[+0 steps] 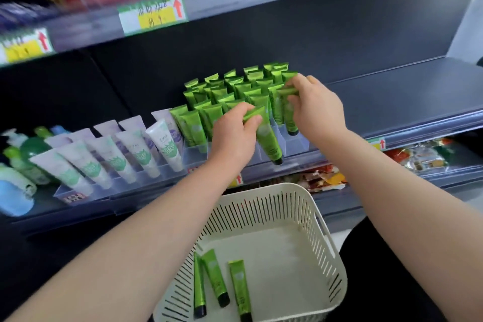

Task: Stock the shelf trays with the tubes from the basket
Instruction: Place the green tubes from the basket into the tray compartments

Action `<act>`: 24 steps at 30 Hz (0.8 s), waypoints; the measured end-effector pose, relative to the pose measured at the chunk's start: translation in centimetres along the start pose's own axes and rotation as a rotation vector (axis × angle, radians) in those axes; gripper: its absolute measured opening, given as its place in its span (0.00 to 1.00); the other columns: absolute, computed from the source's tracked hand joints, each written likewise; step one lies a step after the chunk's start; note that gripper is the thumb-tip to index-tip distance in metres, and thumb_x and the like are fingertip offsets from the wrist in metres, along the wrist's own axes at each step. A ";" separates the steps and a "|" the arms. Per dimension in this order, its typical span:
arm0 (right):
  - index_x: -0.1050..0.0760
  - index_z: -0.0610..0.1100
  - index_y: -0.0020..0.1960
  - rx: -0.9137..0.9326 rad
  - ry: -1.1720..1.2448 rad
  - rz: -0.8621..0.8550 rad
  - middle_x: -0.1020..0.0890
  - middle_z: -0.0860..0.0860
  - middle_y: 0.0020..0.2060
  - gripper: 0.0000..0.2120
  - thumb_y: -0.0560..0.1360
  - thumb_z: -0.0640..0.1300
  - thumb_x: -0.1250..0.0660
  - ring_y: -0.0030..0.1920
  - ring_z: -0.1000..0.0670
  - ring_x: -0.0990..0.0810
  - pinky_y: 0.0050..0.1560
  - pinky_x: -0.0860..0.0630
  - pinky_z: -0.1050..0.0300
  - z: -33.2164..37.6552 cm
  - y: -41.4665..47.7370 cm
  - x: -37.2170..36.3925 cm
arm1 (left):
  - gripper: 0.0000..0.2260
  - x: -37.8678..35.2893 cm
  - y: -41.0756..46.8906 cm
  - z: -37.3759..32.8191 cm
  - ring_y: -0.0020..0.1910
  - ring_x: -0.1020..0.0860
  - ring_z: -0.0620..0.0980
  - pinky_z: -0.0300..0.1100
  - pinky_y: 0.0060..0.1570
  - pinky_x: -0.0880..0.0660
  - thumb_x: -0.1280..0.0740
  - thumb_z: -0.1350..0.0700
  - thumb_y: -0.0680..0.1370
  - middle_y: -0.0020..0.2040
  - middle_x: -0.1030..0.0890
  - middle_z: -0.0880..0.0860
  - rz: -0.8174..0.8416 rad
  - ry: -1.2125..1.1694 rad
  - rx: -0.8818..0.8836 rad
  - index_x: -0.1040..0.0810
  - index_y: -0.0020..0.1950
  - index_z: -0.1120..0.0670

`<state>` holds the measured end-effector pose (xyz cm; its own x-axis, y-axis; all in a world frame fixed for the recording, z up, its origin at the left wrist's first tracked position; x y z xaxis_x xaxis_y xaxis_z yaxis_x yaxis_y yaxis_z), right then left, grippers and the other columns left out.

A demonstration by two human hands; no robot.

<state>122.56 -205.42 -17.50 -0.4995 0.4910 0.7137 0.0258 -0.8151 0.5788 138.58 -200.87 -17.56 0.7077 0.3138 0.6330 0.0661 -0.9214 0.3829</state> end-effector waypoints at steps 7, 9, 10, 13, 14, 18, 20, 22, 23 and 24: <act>0.29 0.47 0.63 -0.070 -0.015 0.198 0.23 0.47 0.56 0.14 0.78 0.40 0.41 0.51 0.39 0.23 0.39 0.34 0.54 -3.3 1.3 -4.2 | 0.11 -0.9 4.1 -0.6 0.46 0.20 0.51 0.49 0.49 0.22 0.39 0.55 0.82 0.48 0.21 0.48 -0.066 0.068 -0.030 0.24 0.63 0.53; 0.30 0.46 0.64 -0.092 0.004 0.216 0.24 0.46 0.56 0.14 0.78 0.39 0.41 0.51 0.39 0.24 0.39 0.33 0.53 -4.2 1.4 -4.9 | 0.11 -1.6 5.1 -0.6 0.47 0.23 0.48 0.44 0.48 0.26 0.39 0.55 0.82 0.49 0.21 0.48 -0.061 0.120 -0.043 0.24 0.63 0.53; 0.30 0.46 0.64 -0.099 0.012 0.204 0.24 0.46 0.56 0.15 0.78 0.39 0.40 0.52 0.40 0.24 0.40 0.32 0.53 -4.5 1.4 -5.0 | 0.11 -2.0 5.6 -0.6 0.47 0.25 0.47 0.42 0.47 0.29 0.39 0.55 0.82 0.50 0.21 0.48 -0.048 0.146 -0.052 0.24 0.63 0.53; 0.30 0.44 0.65 -0.045 0.003 0.152 0.25 0.44 0.57 0.16 0.77 0.38 0.39 0.56 0.40 0.27 0.43 0.31 0.50 -4.6 1.6 -5.0 | 0.11 -3.3 6.8 0.0 0.40 0.26 0.47 0.42 0.41 0.29 0.39 0.56 0.82 0.47 0.21 0.48 0.022 0.186 -0.049 0.24 0.63 0.53; 0.30 0.44 0.65 -0.005 -0.006 0.132 0.25 0.43 0.57 0.16 0.77 0.37 0.39 0.56 0.40 0.27 0.45 0.30 0.49 -4.4 1.6 -4.9 | 0.11 -3.8 7.1 0.3 0.34 0.27 0.47 0.44 0.38 0.29 0.39 0.56 0.82 0.43 0.21 0.49 0.045 0.199 -0.039 0.24 0.63 0.53; 0.26 0.41 0.62 0.124 -0.034 0.051 0.25 0.41 0.57 0.15 0.75 0.38 0.35 0.54 0.38 0.27 0.47 0.28 0.45 -4.0 1.0 -4.5 | 0.10 -5.3 7.6 1.4 0.31 0.30 0.48 0.42 0.32 0.33 0.38 0.58 0.82 0.42 0.21 0.52 0.114 0.262 0.003 0.23 0.62 0.53; 0.25 0.41 0.60 0.155 -0.050 0.028 0.25 0.41 0.58 0.15 0.74 0.37 0.34 0.54 0.37 0.26 0.46 0.28 0.45 -3.9 0.5 -4.4 | 0.11 -5.6 7.5 1.6 0.34 0.28 0.50 0.42 0.34 0.32 0.39 0.60 0.82 0.45 0.21 0.52 0.131 0.274 0.029 0.23 0.62 0.52; 0.24 0.42 0.60 0.170 -0.066 0.025 0.25 0.41 0.59 0.16 0.73 0.37 0.33 0.56 0.37 0.26 0.47 0.29 0.44 -3.6 -0.1 -4.4 | 0.13 -5.6 7.5 1.7 0.39 0.25 0.50 0.42 0.36 0.30 0.39 0.62 0.81 0.50 0.21 0.52 0.118 0.273 0.055 0.24 0.64 0.52; 0.24 0.42 0.60 0.177 -0.069 0.027 0.25 0.42 0.60 0.16 0.72 0.36 0.33 0.58 0.37 0.27 0.48 0.29 0.44 -3.4 -0.5 -4.4 | 0.15 -5.5 7.4 1.7 0.43 0.24 0.51 0.43 0.38 0.30 0.39 0.64 0.81 0.54 0.21 0.52 0.099 0.271 0.060 0.24 0.64 0.51; 0.24 0.42 0.59 0.187 -0.070 0.027 0.25 0.42 0.60 0.16 0.72 0.36 0.32 0.59 0.37 0.27 0.49 0.29 0.43 -3.2 -0.8 -4.5 | 0.15 -5.3 7.4 1.7 0.48 0.23 0.51 0.43 0.41 0.29 0.39 0.65 0.81 0.58 0.21 0.52 0.076 0.266 0.060 0.24 0.64 0.51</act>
<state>122.01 -207.96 -22.40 -0.4354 0.4950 0.7519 0.2018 -0.7603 0.6174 136.51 -209.69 -19.19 0.5028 0.2855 0.8159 0.0669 -0.9539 0.2926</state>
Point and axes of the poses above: each hand's wrist, its own y-axis towards the middle knuckle, its own x-axis out of the back of the hand, z = x × y, the point moved 1 cm from there along y, towards the middle knuckle
